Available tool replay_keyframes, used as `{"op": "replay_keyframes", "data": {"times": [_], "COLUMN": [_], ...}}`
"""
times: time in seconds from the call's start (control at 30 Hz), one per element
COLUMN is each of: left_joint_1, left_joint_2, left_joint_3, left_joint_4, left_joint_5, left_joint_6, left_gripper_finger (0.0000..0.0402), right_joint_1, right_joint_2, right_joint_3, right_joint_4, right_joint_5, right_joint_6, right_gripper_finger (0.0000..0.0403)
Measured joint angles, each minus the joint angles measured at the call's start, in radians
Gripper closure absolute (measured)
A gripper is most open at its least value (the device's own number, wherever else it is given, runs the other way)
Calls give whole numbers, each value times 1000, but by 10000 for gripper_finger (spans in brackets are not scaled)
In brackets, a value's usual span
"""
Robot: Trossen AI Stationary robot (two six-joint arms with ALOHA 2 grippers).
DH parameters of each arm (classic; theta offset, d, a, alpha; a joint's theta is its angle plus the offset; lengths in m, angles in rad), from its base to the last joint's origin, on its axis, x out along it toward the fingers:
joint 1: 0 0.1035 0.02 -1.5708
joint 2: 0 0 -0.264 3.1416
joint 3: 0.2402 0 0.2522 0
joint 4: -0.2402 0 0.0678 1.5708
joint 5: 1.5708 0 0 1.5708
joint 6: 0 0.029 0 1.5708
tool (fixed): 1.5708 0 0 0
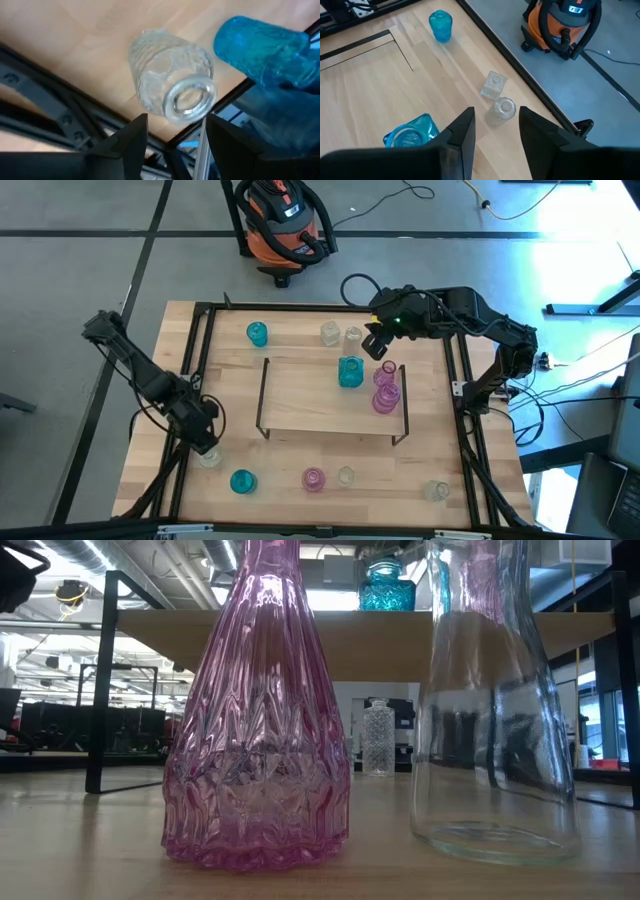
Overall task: Sort vases onto shelf
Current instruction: Put the bottom left transparent vase on the shelf
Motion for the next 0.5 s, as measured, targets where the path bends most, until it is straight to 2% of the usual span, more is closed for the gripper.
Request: {"op": "replay_keyframes", "data": {"times": [0.5], "left_joint_1": [-34], "left_joint_2": [66], "left_joint_3": [-78], "left_joint_4": [59], "left_joint_5": [-39], "left_joint_6": [-19], "left_gripper_finger": [209], "right_joint_1": [0], "right_joint_2": [0], "right_joint_3": [0], "right_joint_4": [0], "right_joint_5": [0], "right_joint_6": [26], "right_gripper_finger": [274]}}
